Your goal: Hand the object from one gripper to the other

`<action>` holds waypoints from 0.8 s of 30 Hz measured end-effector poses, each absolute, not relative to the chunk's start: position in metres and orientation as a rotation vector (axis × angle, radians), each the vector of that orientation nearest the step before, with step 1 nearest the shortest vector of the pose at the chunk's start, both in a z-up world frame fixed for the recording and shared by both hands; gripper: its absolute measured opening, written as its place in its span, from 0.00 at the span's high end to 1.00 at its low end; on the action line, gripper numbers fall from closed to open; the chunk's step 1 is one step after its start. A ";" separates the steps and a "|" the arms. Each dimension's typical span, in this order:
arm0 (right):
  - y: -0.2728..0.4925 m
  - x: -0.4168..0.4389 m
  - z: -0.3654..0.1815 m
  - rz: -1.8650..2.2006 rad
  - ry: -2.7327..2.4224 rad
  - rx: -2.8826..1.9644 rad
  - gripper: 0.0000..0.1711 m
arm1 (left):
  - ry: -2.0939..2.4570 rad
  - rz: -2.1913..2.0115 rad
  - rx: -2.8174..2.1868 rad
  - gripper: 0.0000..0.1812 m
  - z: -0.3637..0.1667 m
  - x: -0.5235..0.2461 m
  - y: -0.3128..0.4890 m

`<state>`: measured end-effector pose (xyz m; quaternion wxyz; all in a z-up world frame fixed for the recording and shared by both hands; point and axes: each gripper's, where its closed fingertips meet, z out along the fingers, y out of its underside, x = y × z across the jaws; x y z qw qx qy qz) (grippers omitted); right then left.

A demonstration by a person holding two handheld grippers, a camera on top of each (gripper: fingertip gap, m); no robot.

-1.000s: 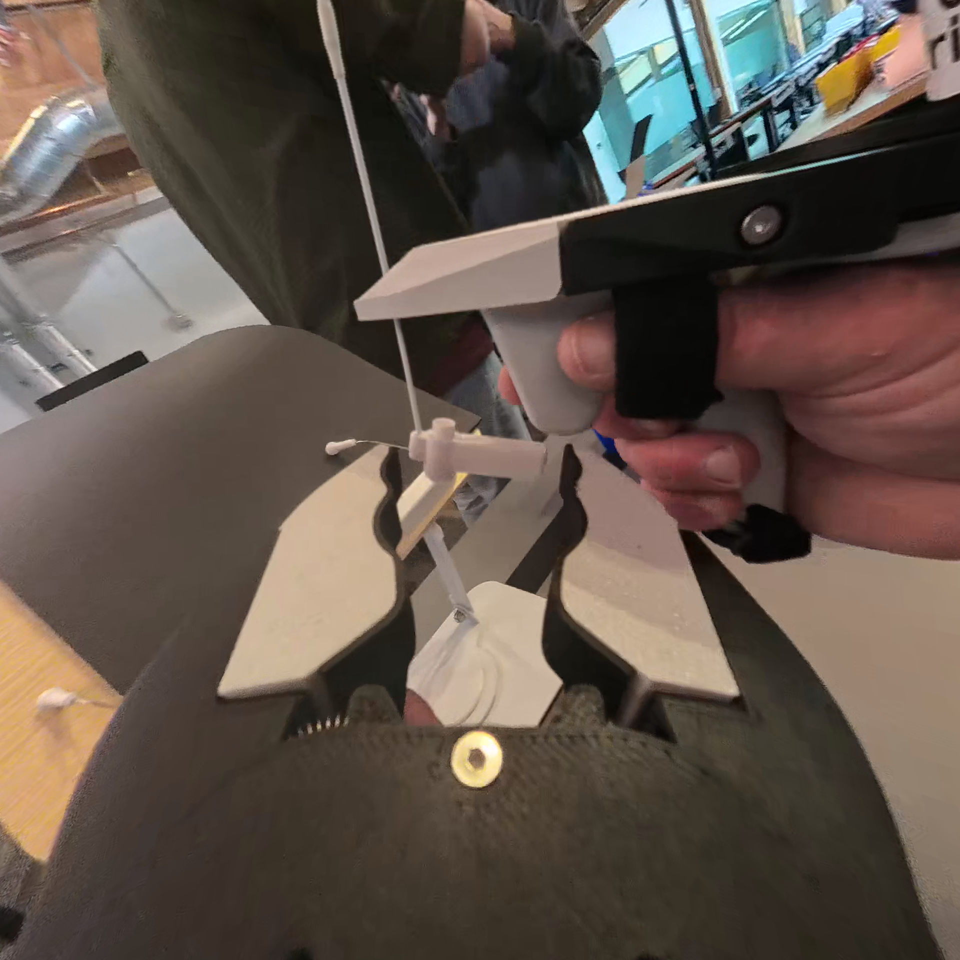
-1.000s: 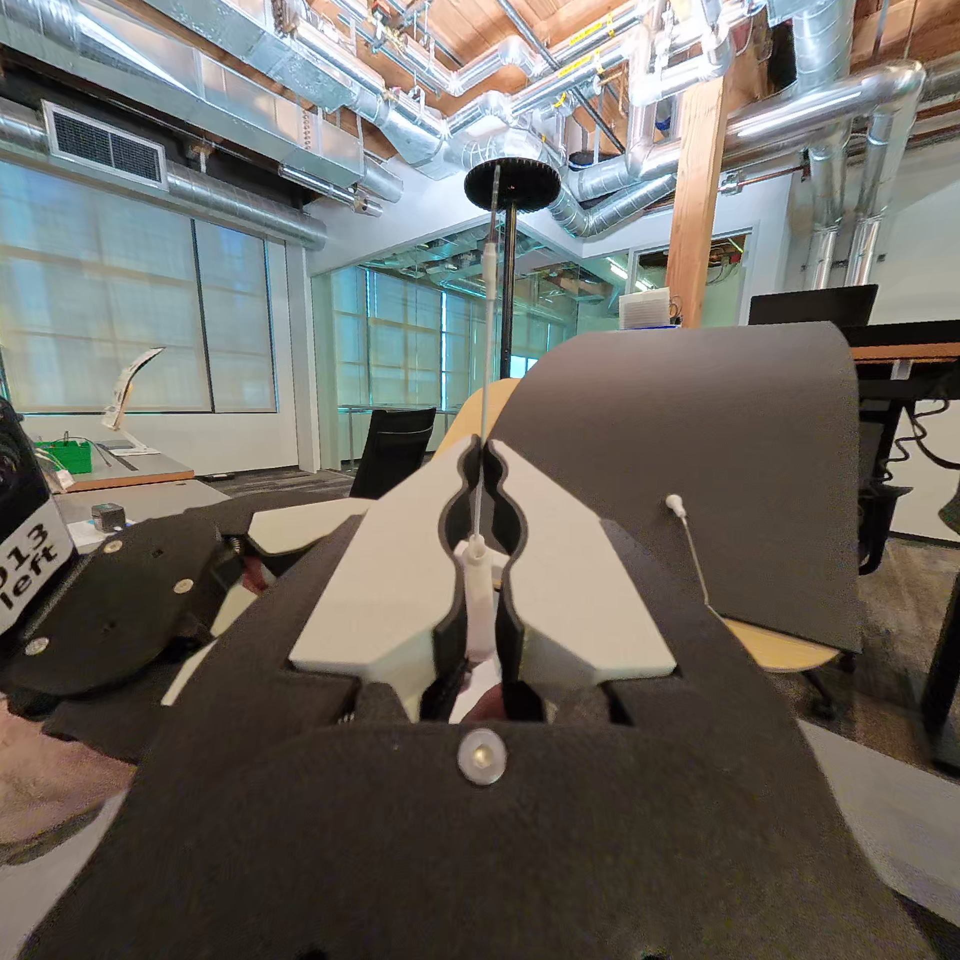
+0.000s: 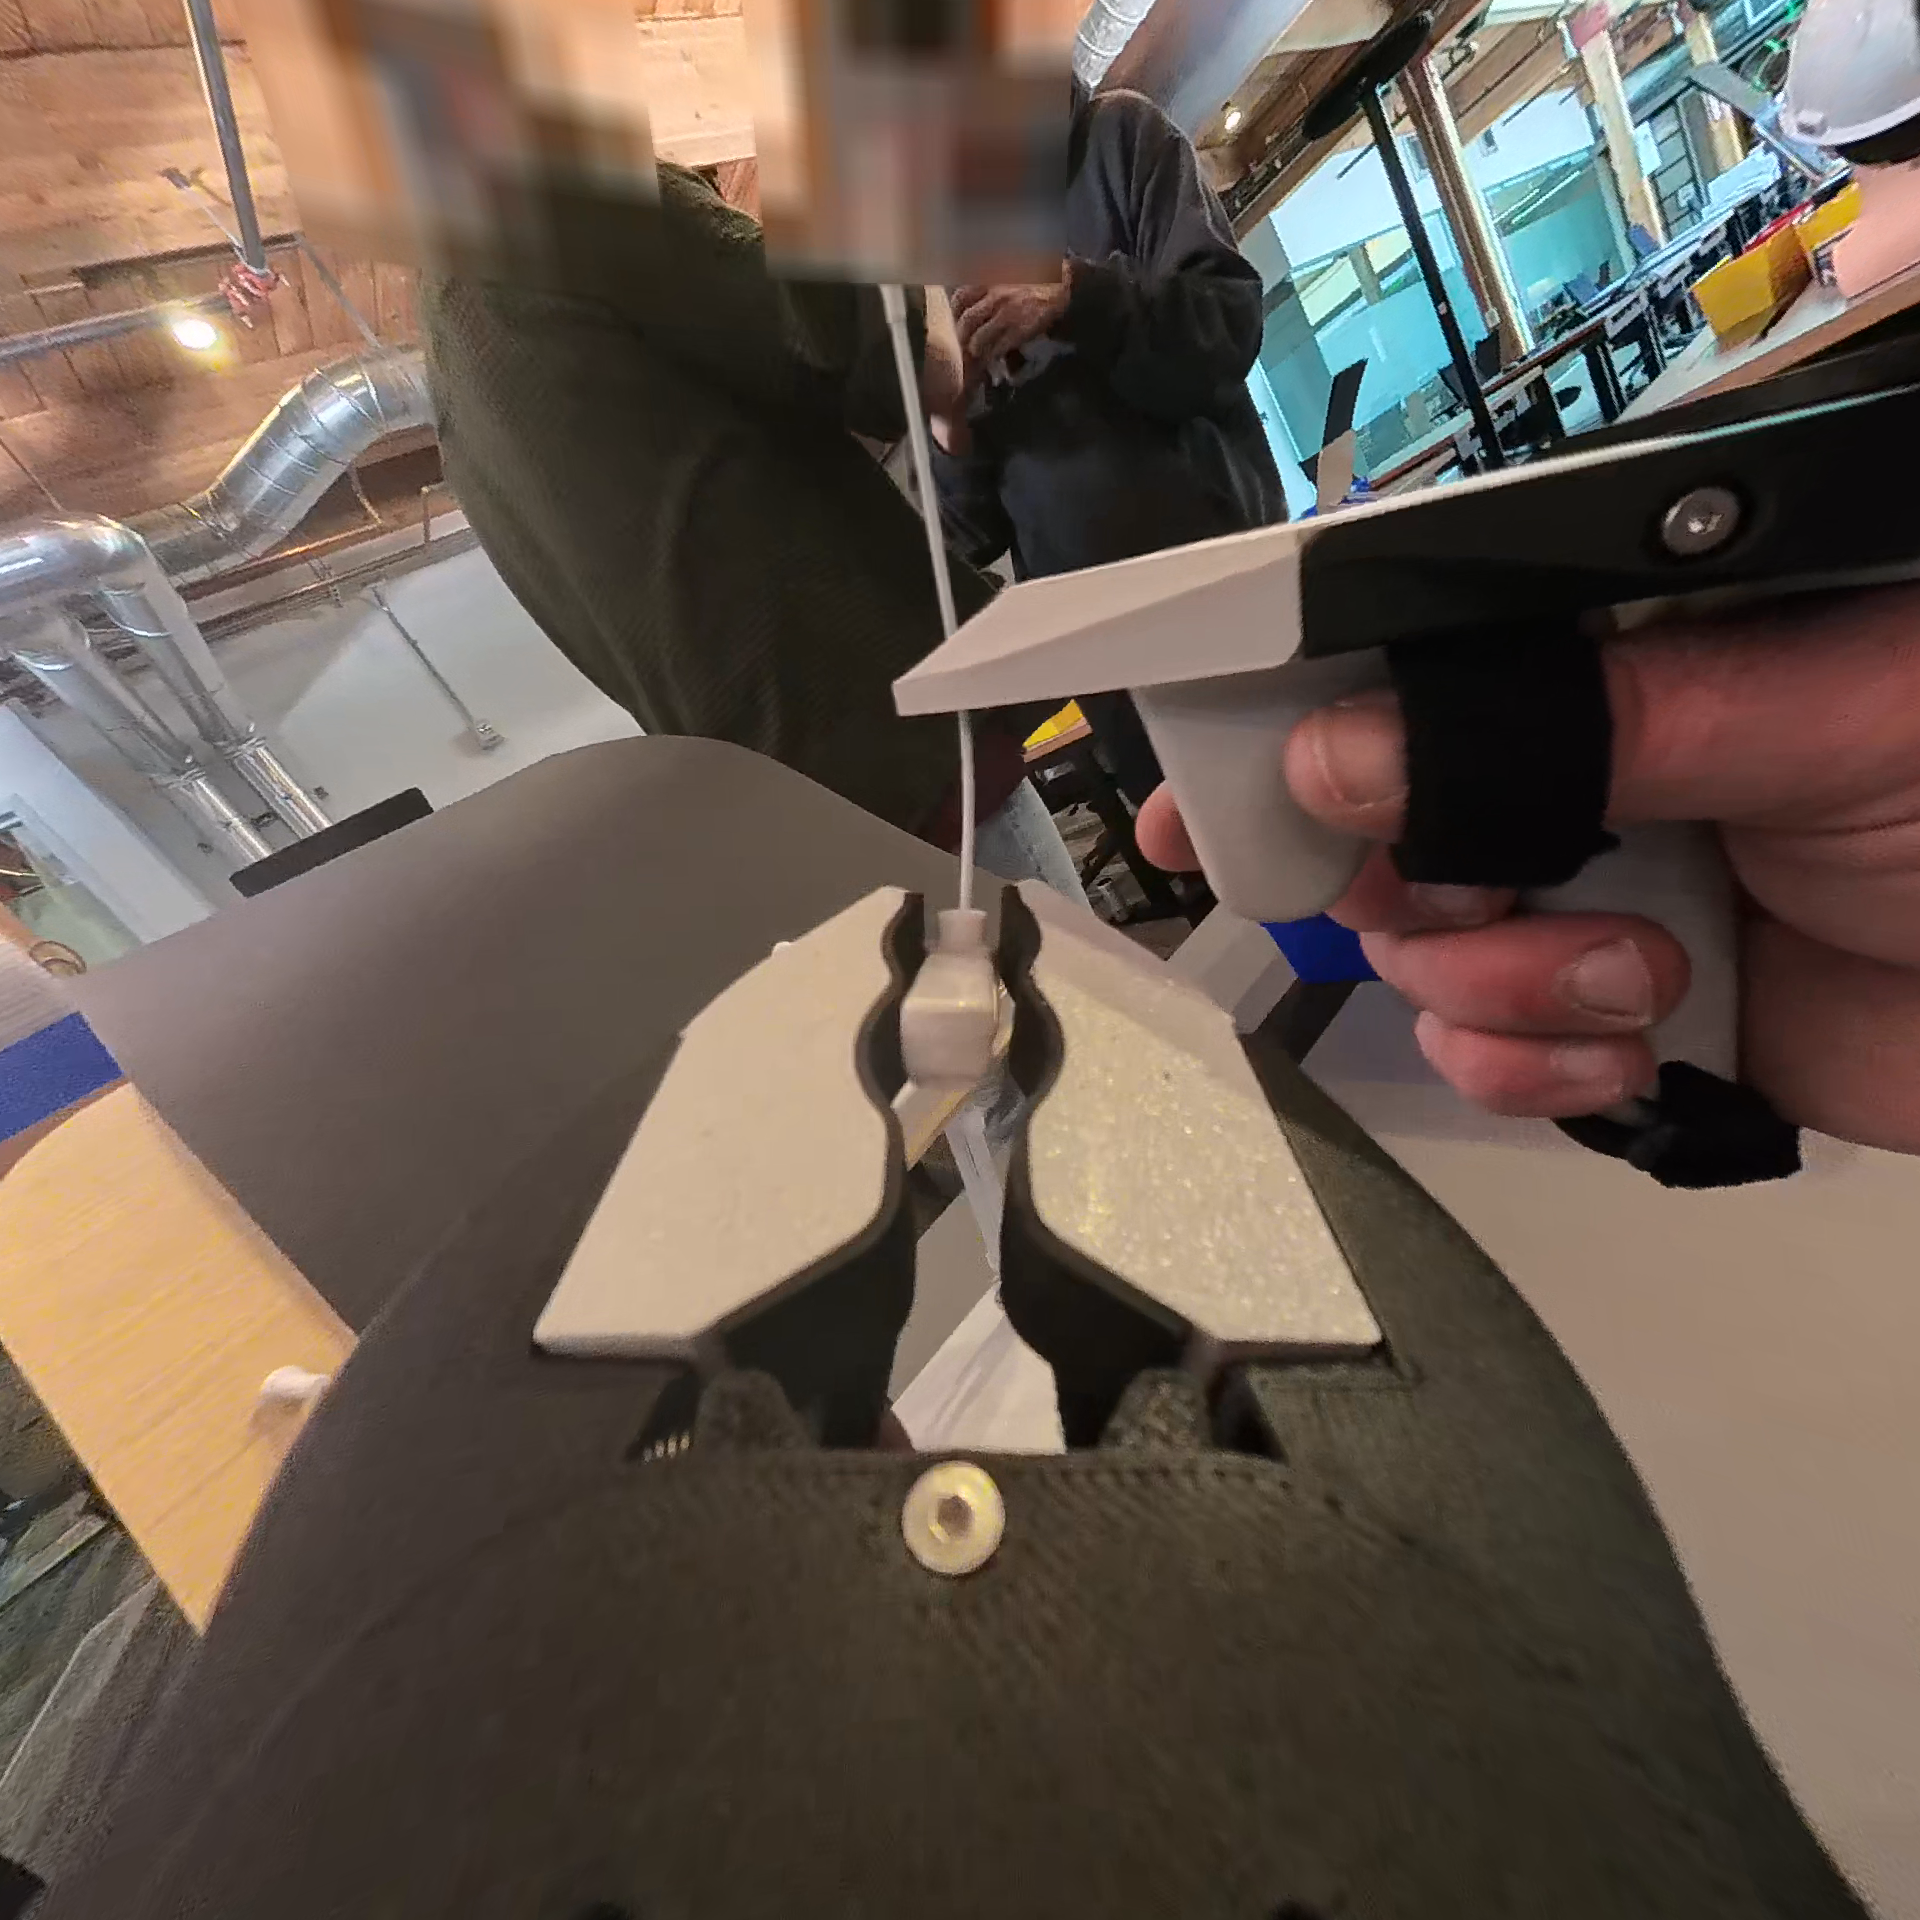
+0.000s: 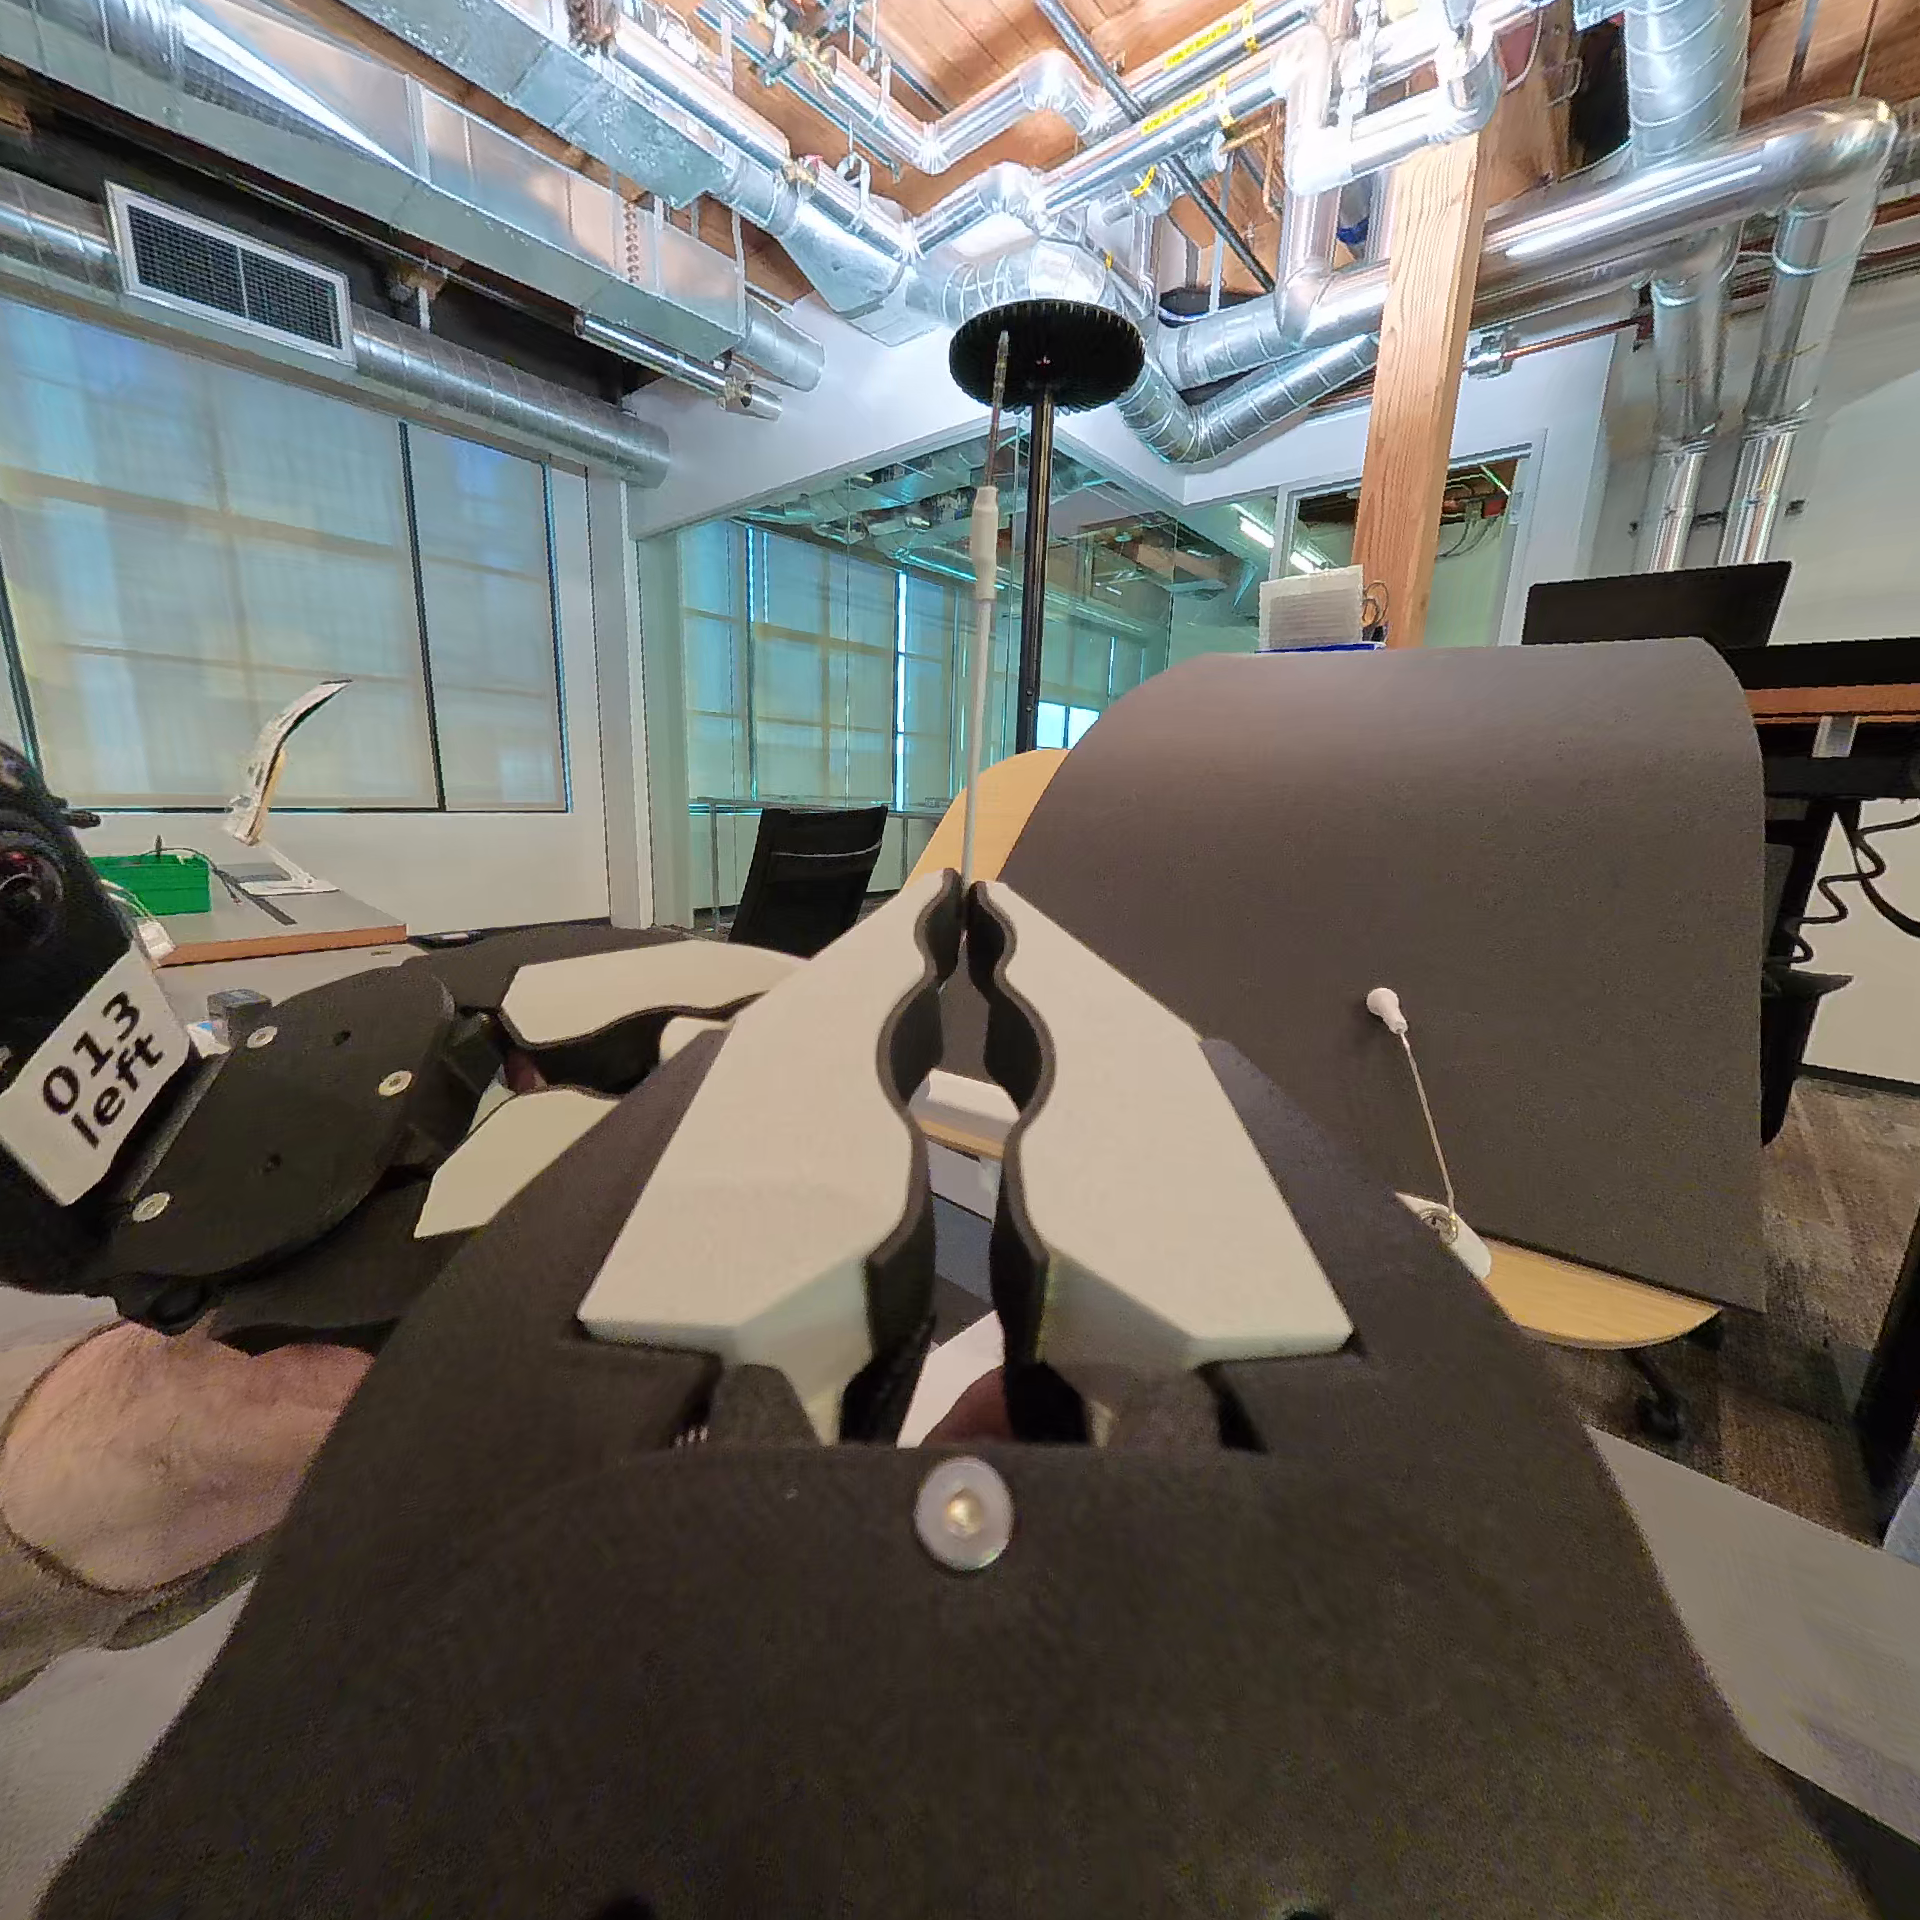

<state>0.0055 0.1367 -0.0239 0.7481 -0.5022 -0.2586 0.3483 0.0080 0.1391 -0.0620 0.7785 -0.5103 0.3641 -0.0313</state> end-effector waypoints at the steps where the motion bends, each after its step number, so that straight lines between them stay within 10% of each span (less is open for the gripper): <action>1: 0.136 0.005 -0.024 0.763 -0.565 -1.098 1.00 | 0.783 -0.074 -1.107 0.92 -0.062 0.007 0.139; 24: 0.138 0.009 -0.022 0.671 -0.626 -1.081 1.00 | 0.909 -0.116 -1.093 0.92 -0.062 0.008 0.133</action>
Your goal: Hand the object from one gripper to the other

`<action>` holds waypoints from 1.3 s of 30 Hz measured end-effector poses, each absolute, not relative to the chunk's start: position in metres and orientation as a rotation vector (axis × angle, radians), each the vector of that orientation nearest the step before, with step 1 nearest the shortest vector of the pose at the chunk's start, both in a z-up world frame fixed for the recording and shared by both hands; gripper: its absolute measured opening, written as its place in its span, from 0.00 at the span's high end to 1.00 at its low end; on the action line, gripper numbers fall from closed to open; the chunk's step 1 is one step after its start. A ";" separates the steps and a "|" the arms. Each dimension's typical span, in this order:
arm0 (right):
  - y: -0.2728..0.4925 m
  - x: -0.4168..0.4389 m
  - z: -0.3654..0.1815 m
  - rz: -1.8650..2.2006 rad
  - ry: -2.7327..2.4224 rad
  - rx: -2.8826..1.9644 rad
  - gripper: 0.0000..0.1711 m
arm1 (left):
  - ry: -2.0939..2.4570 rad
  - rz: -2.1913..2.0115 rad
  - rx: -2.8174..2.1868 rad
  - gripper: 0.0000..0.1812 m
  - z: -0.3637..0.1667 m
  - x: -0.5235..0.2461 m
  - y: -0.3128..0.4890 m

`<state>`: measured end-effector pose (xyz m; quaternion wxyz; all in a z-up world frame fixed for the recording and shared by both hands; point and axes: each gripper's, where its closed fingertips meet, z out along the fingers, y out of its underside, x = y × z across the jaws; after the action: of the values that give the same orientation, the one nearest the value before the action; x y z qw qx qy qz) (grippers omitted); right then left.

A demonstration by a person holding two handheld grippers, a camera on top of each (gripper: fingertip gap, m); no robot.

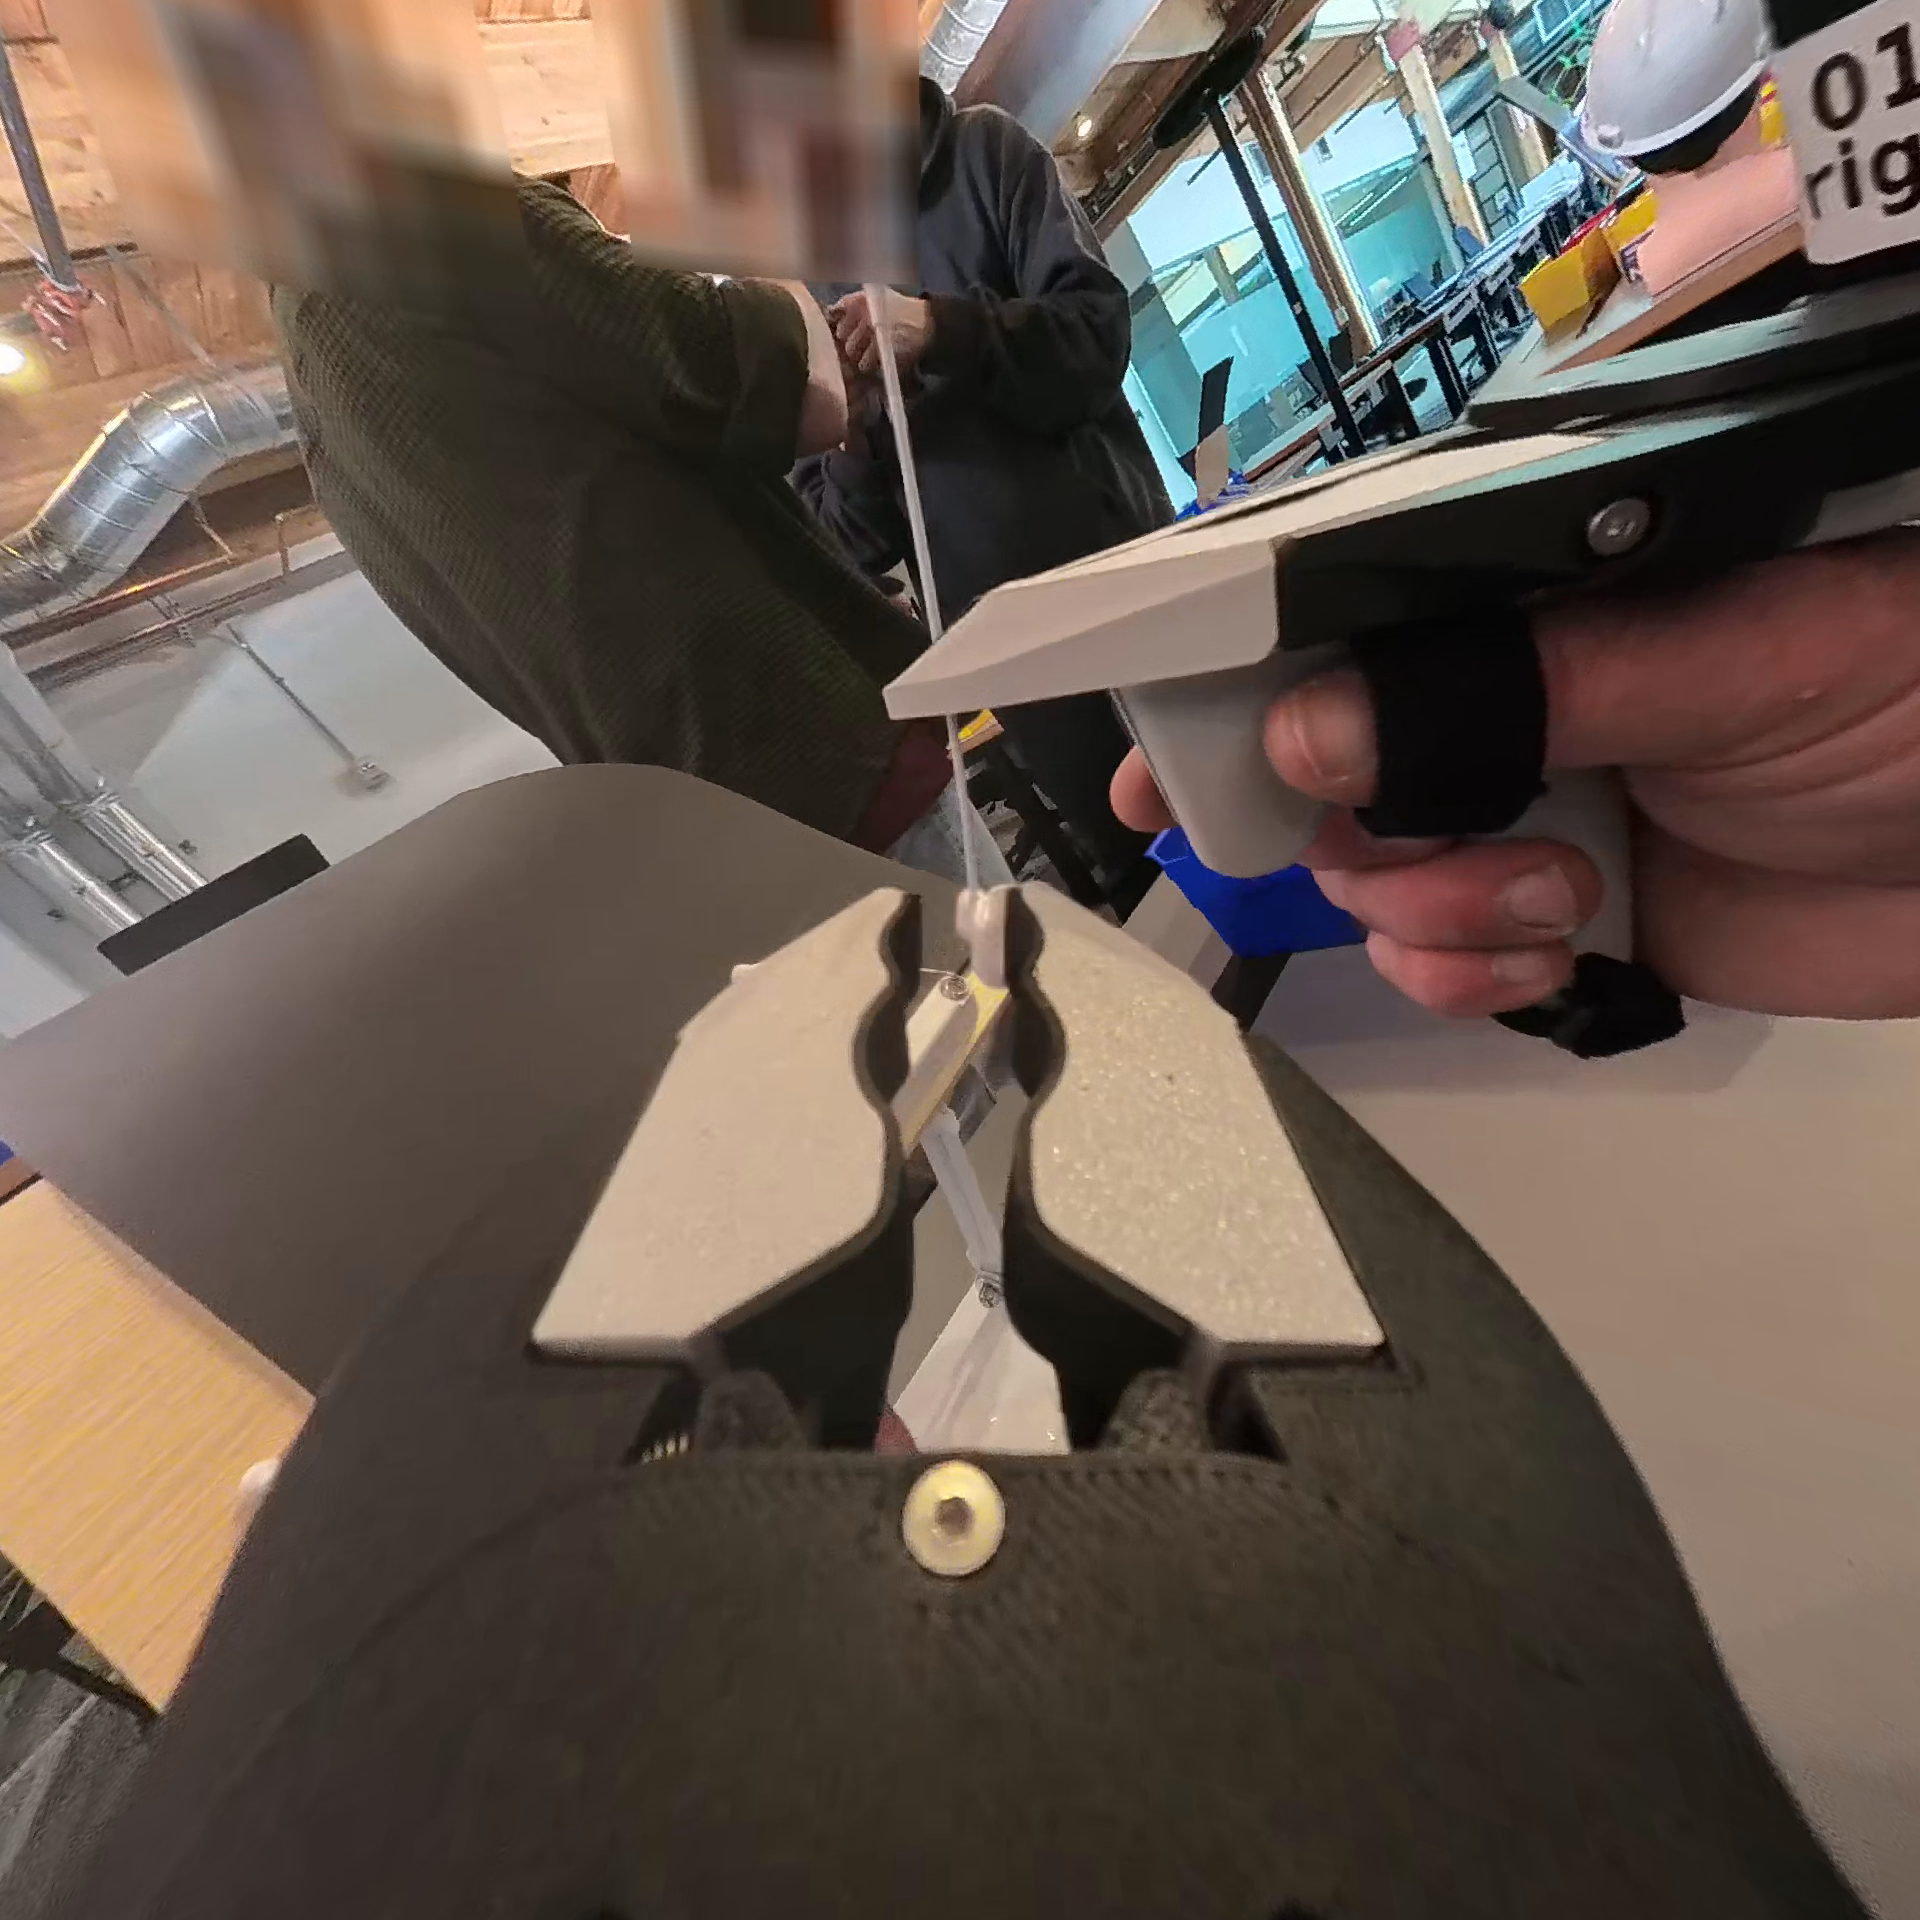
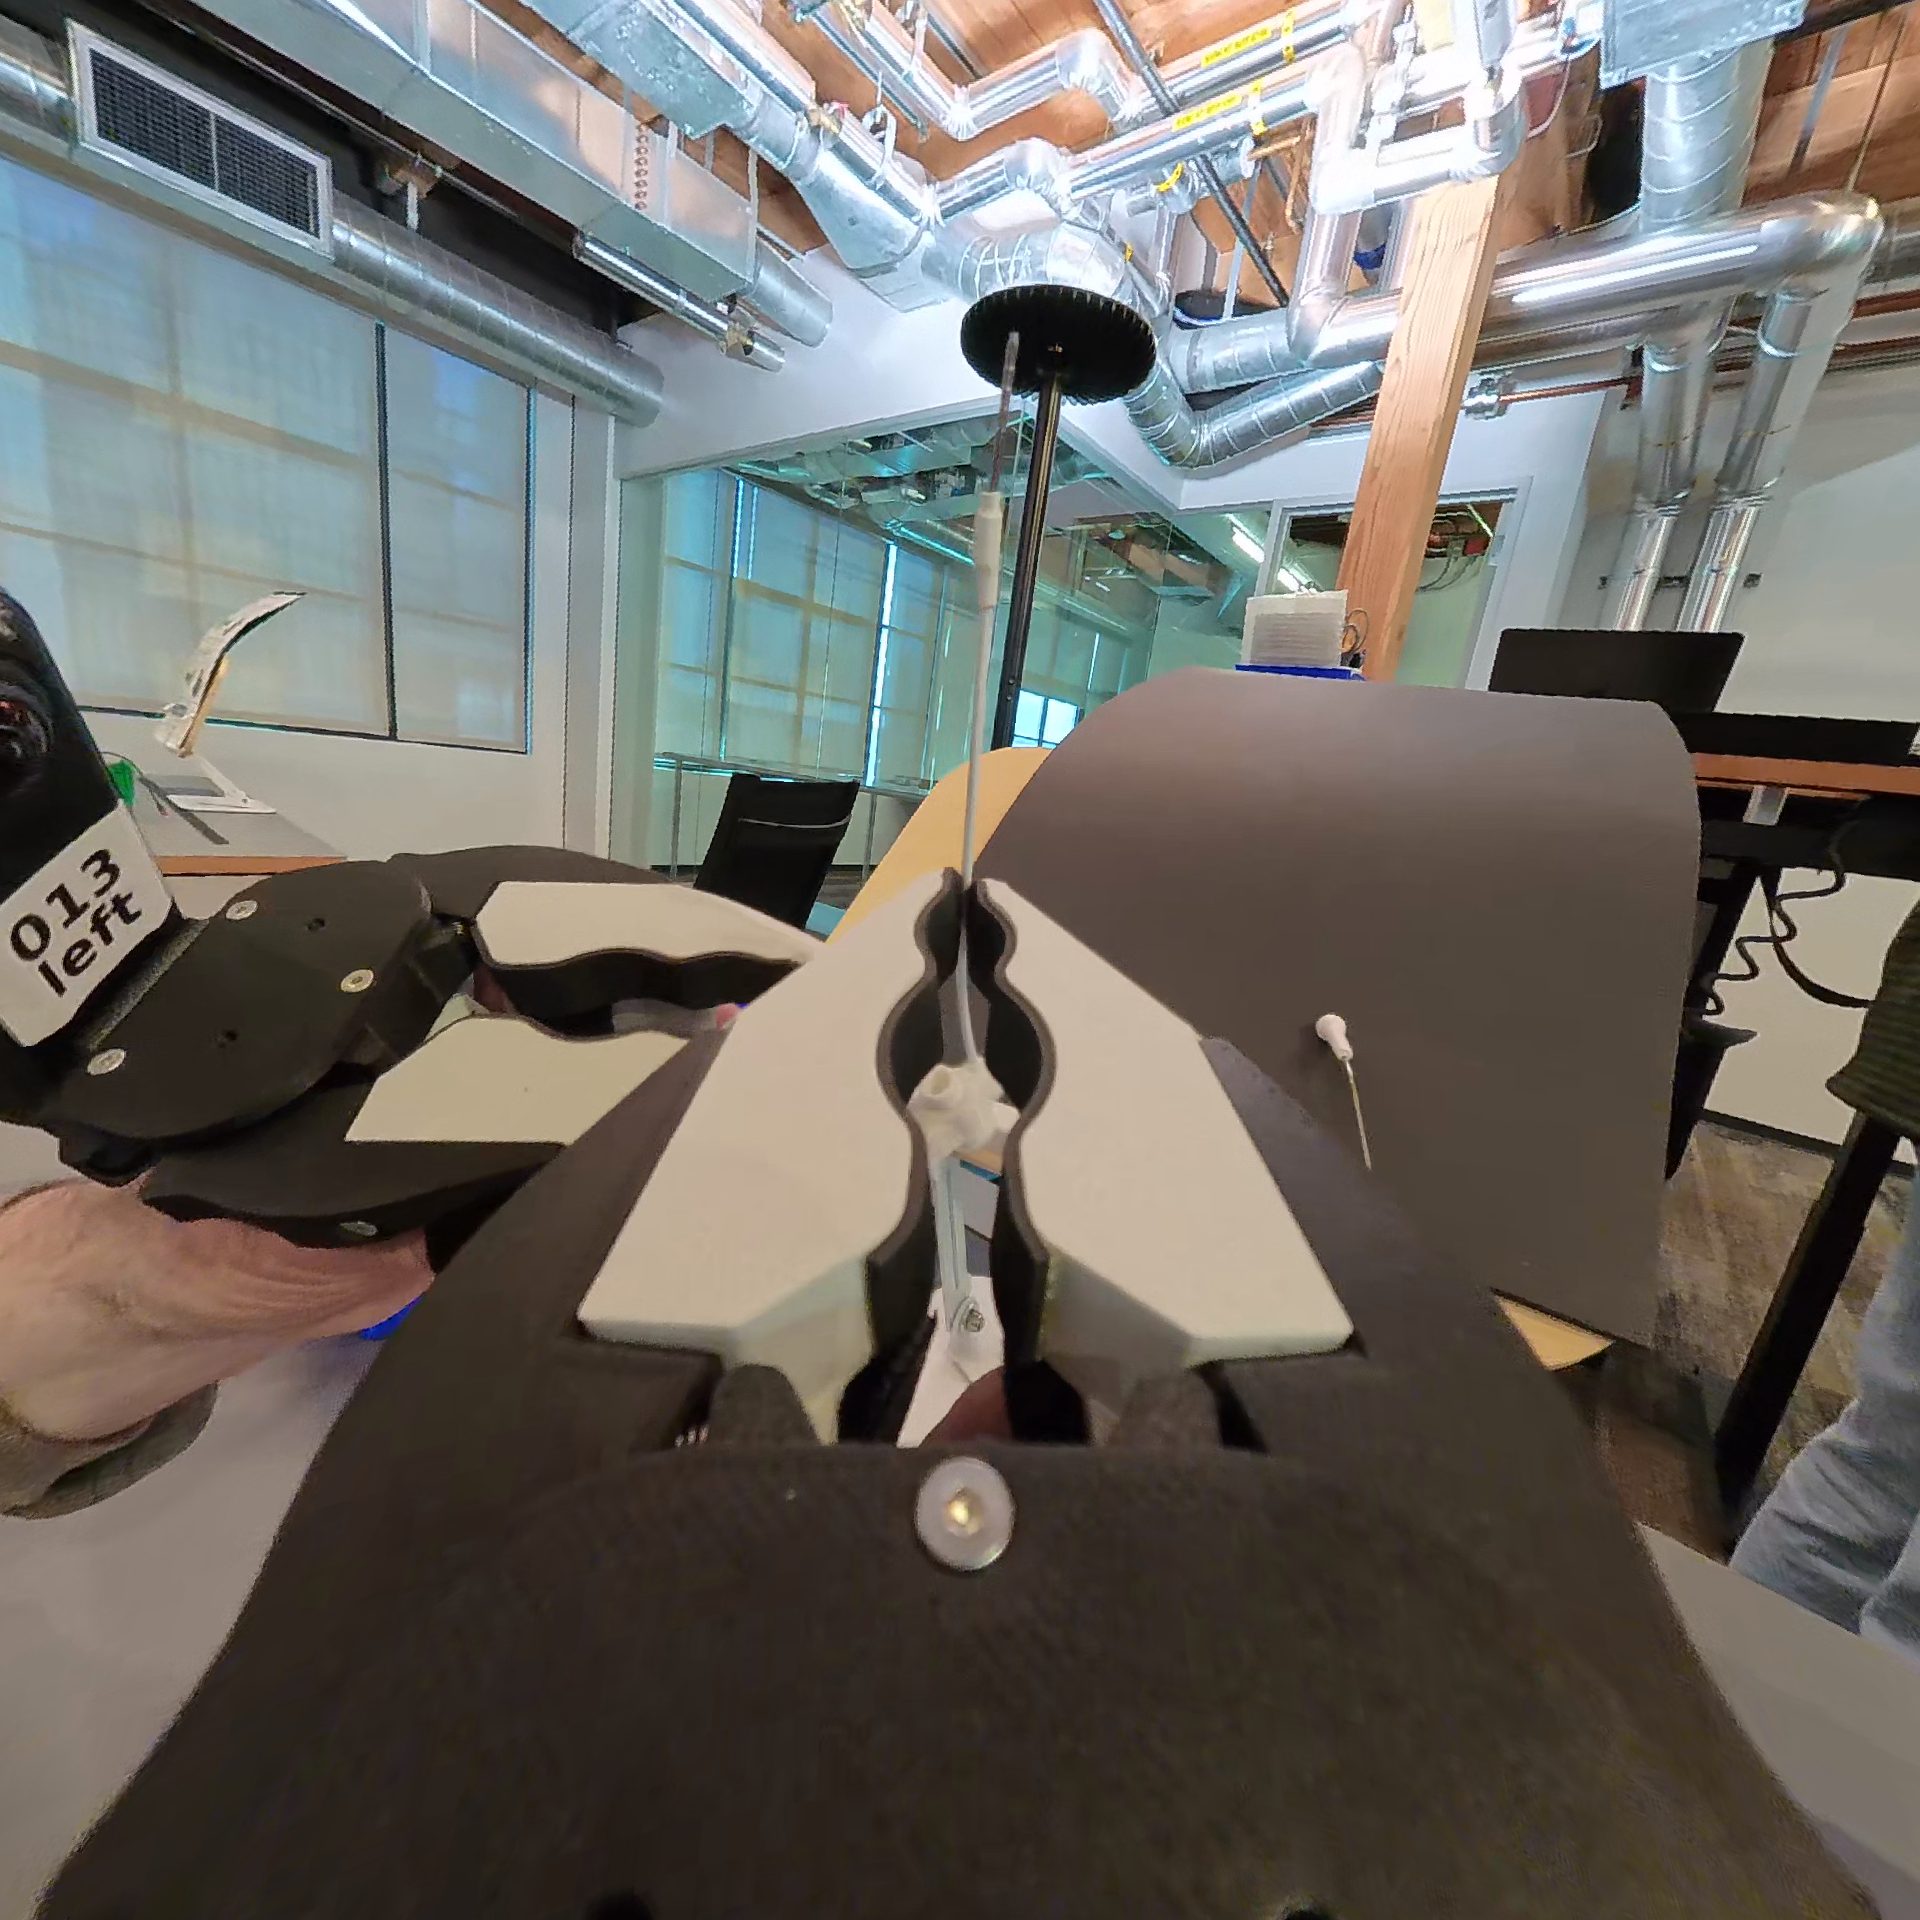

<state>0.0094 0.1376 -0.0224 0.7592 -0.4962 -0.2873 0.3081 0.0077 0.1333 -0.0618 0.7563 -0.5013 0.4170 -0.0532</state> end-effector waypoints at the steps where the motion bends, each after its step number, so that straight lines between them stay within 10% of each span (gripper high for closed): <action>1: 0.138 0.011 -0.022 0.676 -0.617 -1.080 1.00 | 0.909 -0.117 -1.093 0.95 -0.062 0.008 0.133; 17: 0.137 0.009 -0.022 0.707 -0.616 -1.092 1.00 | 0.948 -0.051 -1.173 0.65 -0.095 0.031 0.139; 39: 0.132 0.007 -0.020 0.735 -0.651 -1.081 1.00 | 0.938 -0.110 -1.079 0.73 -0.080 0.023 0.132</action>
<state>0.0073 0.1324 -0.0198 0.7451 -0.4937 -0.2975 0.3355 0.0231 0.1318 -0.0800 0.7539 -0.4945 0.4297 -0.0504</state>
